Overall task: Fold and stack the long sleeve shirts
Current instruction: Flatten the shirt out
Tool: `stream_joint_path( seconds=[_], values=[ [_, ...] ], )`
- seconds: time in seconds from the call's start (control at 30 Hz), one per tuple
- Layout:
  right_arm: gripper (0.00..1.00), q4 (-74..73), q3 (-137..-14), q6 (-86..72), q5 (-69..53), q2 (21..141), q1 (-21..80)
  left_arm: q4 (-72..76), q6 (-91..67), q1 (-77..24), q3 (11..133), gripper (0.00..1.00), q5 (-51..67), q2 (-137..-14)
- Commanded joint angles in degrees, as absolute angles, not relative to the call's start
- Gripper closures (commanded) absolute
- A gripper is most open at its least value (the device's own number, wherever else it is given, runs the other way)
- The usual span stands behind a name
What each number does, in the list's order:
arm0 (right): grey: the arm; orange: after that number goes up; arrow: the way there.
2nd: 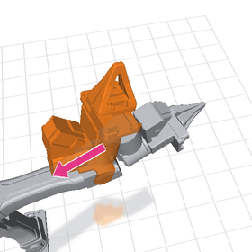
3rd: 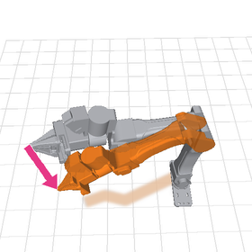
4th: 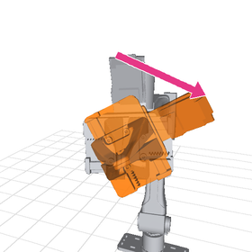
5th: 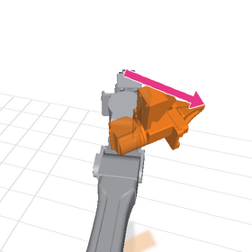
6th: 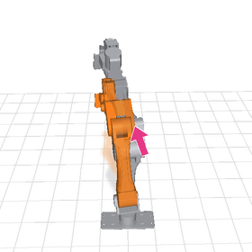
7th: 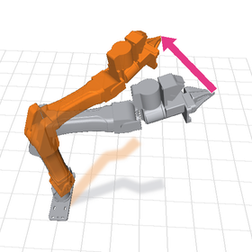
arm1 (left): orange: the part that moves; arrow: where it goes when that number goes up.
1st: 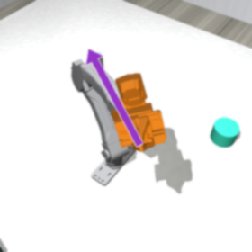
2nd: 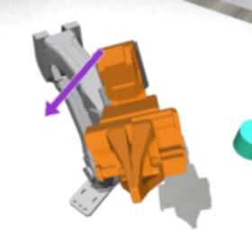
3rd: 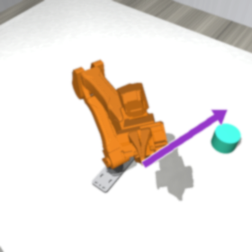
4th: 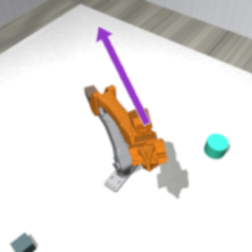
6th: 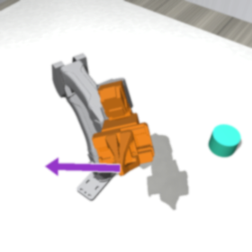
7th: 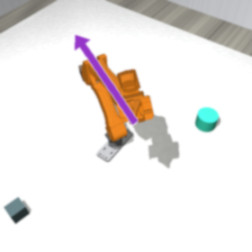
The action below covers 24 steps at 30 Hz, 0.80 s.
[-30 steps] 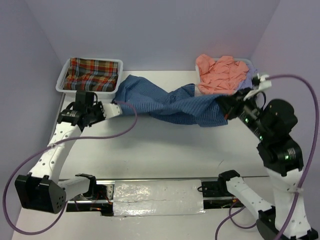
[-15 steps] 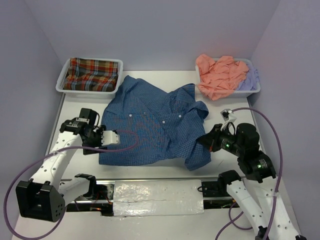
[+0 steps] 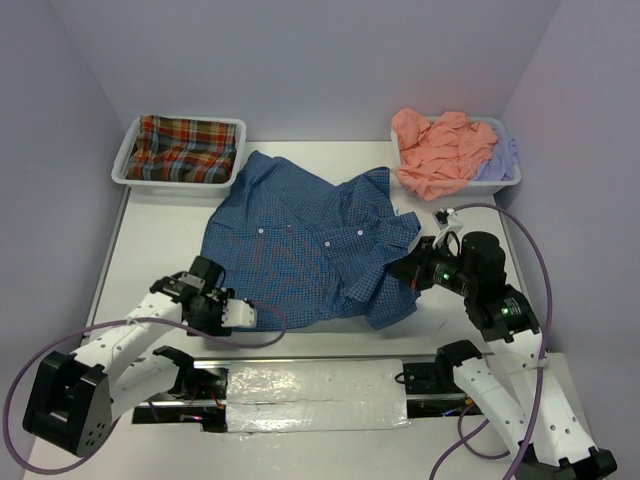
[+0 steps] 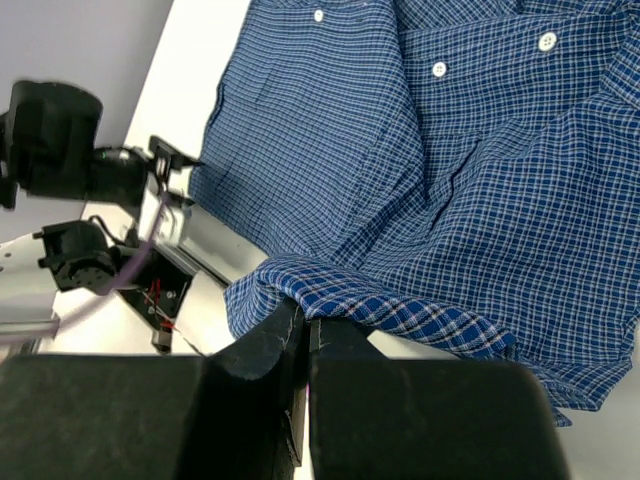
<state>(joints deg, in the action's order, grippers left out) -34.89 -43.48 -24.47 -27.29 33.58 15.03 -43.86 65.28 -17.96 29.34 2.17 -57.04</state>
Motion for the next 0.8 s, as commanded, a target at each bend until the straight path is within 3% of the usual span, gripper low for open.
stream_joint_path(
  seconds=[0.0, 0.17, 0.27, 0.3, 0.37, 0.4, 0.43, 0.77],
  values=[
    [1.0, -30.9, -43.4, -23.5, -26.5, 34.6, 15.4, -33.2, 62.4, -22.7, 24.5, 0.29, -1.9, -57.5],
    [1.0, -31.1, -43.1, -23.1, -26.8, 35.1, 15.6, -26.9, 60.9, -23.6, 22.6, 0.31, -3.5, -61.1],
    [1.0, -31.7, -43.0, -22.7, -25.8, 34.6, 15.5, -27.2, 60.8, -23.6, 23.1, 0.44, -3.3, -62.0],
    [1.0, -32.0, -43.2, -22.5, -25.5, 34.6, 15.6, -27.4, 61.5, -23.5, 23.1, 0.55, -3.0, -62.1],
    [1.0, -32.3, -43.4, -22.1, -25.2, 34.6, 15.5, -27.2, 62.1, -23.6, 22.9, 0.65, -2.1, -61.7],
    [1.0, -32.3, -43.6, -22.0, -24.4, 34.7, 15.6, -27.2, 62.3, -23.6, 22.9, 0.89, -1.9, -61.7],
    [1.0, -32.6, -43.7, -21.9, -23.8, 34.9, 15.5, -27.2, 61.7, -23.6, 23.2, 0.98, -1.8, -61.6],
    [1.0, -47.3, -58.7, -18.4, -18.5, 31.2, 15.6, -44.1, 52.0, -22.2, 36.5, 1.0, 0.3, -47.4]
  ],
)
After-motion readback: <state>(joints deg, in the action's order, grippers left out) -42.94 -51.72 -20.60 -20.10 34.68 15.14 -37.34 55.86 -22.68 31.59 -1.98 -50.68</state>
